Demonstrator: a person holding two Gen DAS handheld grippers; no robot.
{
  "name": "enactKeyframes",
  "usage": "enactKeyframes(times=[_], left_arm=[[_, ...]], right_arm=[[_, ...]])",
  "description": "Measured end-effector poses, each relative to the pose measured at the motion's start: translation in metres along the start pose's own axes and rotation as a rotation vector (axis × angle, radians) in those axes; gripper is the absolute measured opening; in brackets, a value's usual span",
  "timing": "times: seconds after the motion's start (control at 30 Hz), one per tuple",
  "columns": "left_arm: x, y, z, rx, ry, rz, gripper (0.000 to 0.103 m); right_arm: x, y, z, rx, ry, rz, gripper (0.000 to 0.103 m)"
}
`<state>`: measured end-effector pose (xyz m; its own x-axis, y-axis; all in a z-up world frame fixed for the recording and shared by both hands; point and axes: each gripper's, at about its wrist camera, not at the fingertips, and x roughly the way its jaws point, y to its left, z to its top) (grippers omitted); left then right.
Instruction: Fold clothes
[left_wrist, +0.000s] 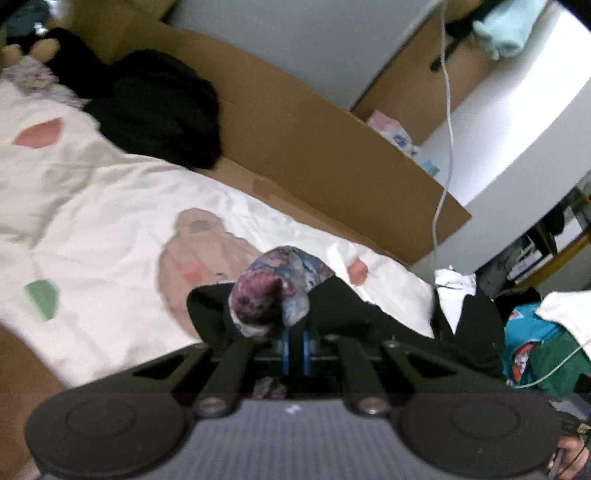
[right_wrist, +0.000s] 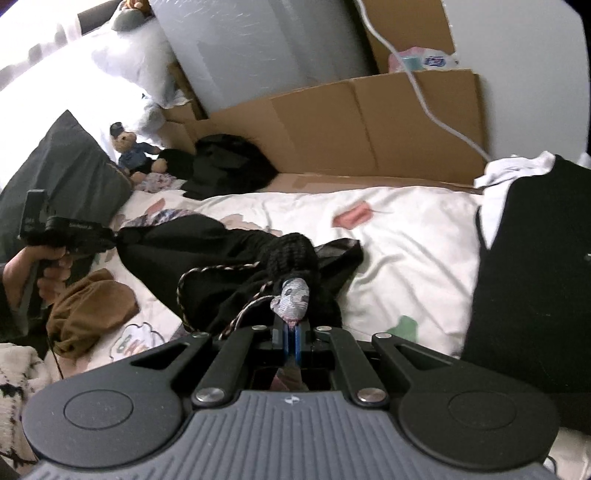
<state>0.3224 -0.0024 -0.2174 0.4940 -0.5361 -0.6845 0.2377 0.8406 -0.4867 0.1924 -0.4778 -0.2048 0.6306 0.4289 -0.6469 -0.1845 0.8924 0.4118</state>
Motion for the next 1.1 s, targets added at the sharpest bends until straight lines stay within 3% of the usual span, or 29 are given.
enactKeyframes(times=[0.23, 0.4, 0.57, 0.7, 1.1], left_arm=[[-0.067, 0.022, -0.009, -0.032, -0.076, 0.016, 0.007], [-0.093, 0.048, -0.031, -0.060, -0.075, 0.055, 0.007], [-0.083, 0.081, -0.076, -0.117, 0.011, 0.126, 0.007], [-0.062, 0.098, -0.118, -0.137, 0.125, 0.178, 0.007], [-0.039, 0.115, -0.186, -0.128, 0.298, 0.250, 0.009]], right_arm=[[0.001, 0.026, 0.019, -0.052, -0.045, 0.029, 0.003], [0.007, 0.046, 0.017, -0.086, -0.027, 0.037, 0.003], [0.027, 0.050, 0.000, -0.081, 0.061, 0.025, 0.003], [0.038, 0.053, -0.015, -0.080, 0.111, 0.003, 0.003], [0.055, 0.059, -0.031, -0.097, 0.173, -0.030, 0.003]])
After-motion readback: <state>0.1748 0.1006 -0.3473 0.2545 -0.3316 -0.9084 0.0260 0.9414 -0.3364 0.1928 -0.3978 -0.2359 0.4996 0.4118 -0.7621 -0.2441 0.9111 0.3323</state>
